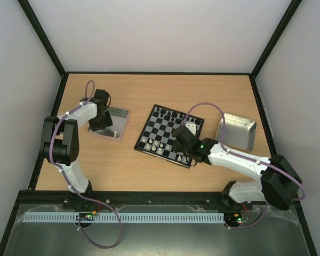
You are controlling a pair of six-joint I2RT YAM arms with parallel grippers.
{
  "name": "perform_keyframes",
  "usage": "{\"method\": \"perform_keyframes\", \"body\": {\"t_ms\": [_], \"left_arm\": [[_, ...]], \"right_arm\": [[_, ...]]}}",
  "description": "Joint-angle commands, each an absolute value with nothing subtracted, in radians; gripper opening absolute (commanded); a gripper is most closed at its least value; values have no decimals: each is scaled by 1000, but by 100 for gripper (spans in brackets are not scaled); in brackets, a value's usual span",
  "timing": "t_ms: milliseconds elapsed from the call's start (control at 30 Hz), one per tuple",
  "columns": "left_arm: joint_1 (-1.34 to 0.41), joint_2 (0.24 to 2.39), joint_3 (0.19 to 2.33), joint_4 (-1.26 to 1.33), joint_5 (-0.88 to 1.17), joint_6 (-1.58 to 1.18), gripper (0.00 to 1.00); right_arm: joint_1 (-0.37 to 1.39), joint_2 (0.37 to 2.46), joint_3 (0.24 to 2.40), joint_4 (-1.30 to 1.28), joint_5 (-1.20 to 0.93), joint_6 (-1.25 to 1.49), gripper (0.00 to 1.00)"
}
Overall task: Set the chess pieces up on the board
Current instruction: Pick up the chess piece from the storage box.
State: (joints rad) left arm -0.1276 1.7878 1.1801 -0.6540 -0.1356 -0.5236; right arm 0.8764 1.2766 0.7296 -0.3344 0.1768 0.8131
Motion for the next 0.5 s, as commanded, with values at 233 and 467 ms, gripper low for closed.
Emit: {"method": "perform_keyframes", "body": {"t_ms": [233, 467], "left_arm": [[-123, 1883, 1210, -692, -132, -506, 46], [-123, 1893, 1211, -659, -125, -481, 28]], "right_arm": [[880, 1292, 726, -298, 223, 800, 29], [880, 1297, 724, -289, 220, 799, 27]]}}
